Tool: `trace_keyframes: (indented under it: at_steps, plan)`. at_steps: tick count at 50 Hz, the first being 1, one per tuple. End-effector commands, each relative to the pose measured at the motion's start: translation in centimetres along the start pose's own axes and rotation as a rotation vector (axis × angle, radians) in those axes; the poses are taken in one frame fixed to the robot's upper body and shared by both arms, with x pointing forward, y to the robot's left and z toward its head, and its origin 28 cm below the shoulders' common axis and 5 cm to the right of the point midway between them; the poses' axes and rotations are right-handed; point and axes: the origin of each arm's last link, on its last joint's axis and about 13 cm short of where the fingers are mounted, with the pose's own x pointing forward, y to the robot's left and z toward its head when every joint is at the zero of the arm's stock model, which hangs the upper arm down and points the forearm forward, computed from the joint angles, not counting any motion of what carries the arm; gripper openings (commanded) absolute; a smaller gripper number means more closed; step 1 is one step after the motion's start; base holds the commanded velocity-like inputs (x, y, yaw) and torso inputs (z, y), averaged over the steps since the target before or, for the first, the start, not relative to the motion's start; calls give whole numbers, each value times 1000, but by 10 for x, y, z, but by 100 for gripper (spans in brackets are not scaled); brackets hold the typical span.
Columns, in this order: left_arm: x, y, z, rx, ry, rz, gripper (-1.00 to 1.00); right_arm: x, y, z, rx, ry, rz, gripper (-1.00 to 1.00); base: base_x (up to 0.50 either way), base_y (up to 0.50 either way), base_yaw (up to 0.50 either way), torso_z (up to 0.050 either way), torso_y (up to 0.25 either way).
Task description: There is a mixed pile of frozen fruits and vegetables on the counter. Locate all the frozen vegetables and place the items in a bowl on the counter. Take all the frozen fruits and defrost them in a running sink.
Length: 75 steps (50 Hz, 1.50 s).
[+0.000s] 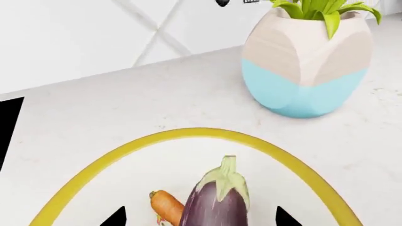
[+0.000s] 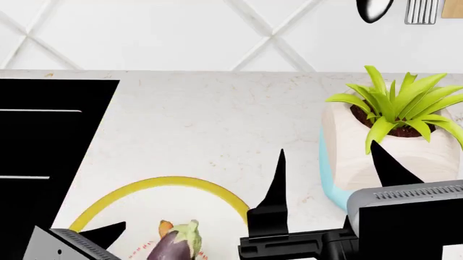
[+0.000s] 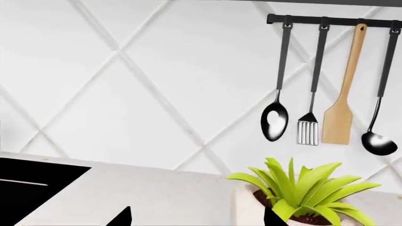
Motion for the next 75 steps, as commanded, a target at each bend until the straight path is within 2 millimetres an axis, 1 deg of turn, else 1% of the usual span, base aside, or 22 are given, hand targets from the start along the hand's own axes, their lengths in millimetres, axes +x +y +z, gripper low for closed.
trace_keyframes:
  at_steps: [1,4,5,10,13,19,23,29,31,35,39,45,47,50,71,75]
  plan:
    - [-1,-2,7,16,-21,3,100,0,1,0,0,2,3,100,0,0,0,0,0]
    - [-3,-3,12,24,-35,3,100,-1,1,0,0,3,4,100,0,0,0,0,0]
    - [-15,7,34,36,-182,133,100,-3,3,1,-2,-6,6,100,0,0,0,0,0]
    - [-21,11,47,-3,-277,184,100,0,5,-2,-29,-12,3,100,0,0,0,0,0]
    - [-24,13,51,16,-300,209,100,0,5,-2,-23,-15,4,100,0,0,0,0,0]
    - [-26,16,51,11,-324,238,100,1,5,-1,-17,-32,0,100,0,0,0,0,0]
    - [-26,20,53,5,-344,270,100,0,6,5,3,-92,1,100,0,0,0,0,0]
    - [-27,25,57,-2,-371,310,100,1,6,9,-8,-113,2,100,0,0,0,0,0]
    - [-26,29,58,-24,-383,348,100,1,5,10,-1,-117,-4,100,0,0,0,0,0]
    - [-22,36,60,-40,-395,380,100,2,5,5,-5,-103,-9,100,0,0,0,0,0]
    - [-17,36,57,-41,-392,384,100,3,4,-1,-5,-93,-9,100,0,0,0,0,0]
    - [-18,37,55,-37,-395,391,100,1,5,3,12,-118,-8,100,0,0,0,0,0]
    - [-17,36,55,-36,-397,393,100,2,5,2,-47,-110,-18,100,0,0,0,0,0]
    - [-14,36,56,-34,-398,394,100,2,6,2,-55,-113,-8,100,0,59,0,0,0]
    - [-23,33,42,-43,-385,372,100,1,7,4,-44,-117,-9,100,-49,487,0,0,0]
    - [-25,34,43,-42,-388,378,100,1,7,5,-43,-120,-7,100,-121,500,0,0,0]
